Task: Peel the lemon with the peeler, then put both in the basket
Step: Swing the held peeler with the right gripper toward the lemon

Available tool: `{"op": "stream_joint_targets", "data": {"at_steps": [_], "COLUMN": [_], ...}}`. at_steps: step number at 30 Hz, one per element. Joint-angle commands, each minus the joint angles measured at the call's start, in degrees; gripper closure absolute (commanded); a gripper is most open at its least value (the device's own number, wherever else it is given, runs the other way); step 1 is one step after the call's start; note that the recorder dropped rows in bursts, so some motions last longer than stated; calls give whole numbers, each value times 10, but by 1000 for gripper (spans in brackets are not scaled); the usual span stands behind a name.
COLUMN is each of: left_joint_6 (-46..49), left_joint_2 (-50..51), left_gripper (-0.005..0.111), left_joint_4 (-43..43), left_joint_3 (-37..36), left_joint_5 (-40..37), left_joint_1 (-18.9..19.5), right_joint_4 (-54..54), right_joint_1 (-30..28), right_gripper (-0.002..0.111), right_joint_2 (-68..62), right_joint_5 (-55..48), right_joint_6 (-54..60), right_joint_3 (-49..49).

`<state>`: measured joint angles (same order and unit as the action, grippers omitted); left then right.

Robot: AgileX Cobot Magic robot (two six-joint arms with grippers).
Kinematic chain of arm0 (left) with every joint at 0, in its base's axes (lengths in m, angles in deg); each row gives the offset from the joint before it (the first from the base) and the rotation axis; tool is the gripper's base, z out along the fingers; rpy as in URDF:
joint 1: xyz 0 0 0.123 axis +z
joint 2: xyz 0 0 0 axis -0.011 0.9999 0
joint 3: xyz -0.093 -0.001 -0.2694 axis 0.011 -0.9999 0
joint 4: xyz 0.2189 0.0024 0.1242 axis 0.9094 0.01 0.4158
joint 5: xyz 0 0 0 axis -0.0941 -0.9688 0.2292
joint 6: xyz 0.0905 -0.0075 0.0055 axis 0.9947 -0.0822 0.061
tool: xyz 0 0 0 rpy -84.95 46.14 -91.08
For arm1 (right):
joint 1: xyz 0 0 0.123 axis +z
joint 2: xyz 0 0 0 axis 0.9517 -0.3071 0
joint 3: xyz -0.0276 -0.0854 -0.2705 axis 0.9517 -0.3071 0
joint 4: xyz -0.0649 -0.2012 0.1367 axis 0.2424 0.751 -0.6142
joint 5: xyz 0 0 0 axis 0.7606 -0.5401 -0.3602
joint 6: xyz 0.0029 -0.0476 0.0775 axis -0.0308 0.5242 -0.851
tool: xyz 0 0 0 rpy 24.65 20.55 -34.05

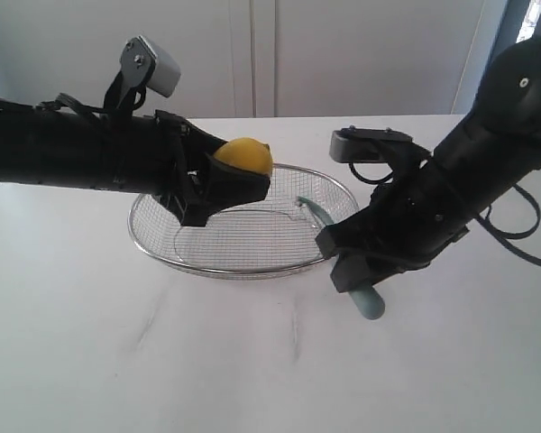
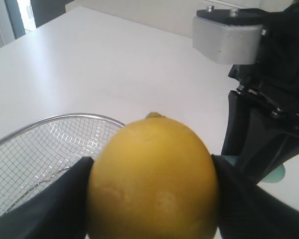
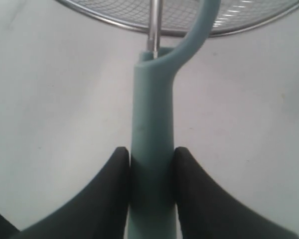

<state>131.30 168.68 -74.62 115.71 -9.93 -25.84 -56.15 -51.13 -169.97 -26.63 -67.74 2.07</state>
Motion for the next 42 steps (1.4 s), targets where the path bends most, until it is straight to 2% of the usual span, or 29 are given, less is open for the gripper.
{"op": "stream_joint_targets", "data": {"at_steps": [1, 6, 15, 35, 42], "left_joint_6": [-15, -15, -4, -4, -4], "left_joint_2": [-5, -5, -5, -5, -5], "left_gripper": [107, 107, 107, 107, 107], "left_joint_4": [4, 4, 6, 10, 10], "left_joint_3": [-1, -1, -1, -1, -1], "left_joint_5": [-33, -41, -70, -55, -55], "left_joint_1": [-1, -1, -1, -1, -1], "right_joint_4": [-64, -104, -253, -248, -248], "right_joint_1": [-3, -3, -4, -6, -48], "right_gripper": [108, 108, 108, 108, 108], "right_joint_2": [-12, -18, -32, -24, -22], "right_joint_5": [4, -2, -53, -77, -111], "right_joint_6": [55, 90, 200, 202, 197], "right_joint_3": [-3, -3, -3, -3, -3]}}
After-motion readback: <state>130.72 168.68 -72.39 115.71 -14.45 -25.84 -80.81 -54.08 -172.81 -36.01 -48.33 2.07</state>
